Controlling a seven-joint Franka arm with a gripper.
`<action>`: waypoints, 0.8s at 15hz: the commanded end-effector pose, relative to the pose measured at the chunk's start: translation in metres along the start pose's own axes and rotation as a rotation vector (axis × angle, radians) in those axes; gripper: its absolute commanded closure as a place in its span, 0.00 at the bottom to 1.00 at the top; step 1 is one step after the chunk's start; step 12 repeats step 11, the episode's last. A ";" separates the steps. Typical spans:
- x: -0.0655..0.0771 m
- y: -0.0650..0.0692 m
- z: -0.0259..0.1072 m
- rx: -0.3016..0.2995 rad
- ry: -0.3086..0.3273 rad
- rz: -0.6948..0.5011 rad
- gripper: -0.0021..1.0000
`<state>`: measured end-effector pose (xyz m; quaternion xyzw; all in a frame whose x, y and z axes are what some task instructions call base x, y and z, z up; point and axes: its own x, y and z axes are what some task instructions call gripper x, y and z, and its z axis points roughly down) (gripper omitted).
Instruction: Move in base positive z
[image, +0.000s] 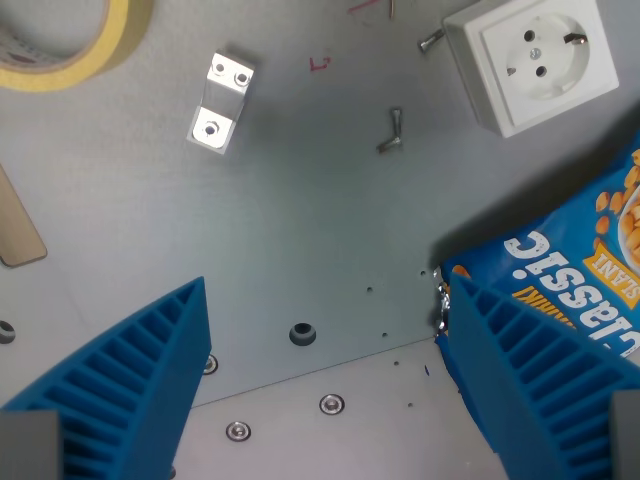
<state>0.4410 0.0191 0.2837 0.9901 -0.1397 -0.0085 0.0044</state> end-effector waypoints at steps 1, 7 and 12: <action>0.000 0.000 -0.008 0.002 0.006 0.000 0.00; -0.001 0.001 -0.038 0.002 0.006 0.000 0.00; -0.001 0.001 -0.058 0.002 0.006 0.000 0.00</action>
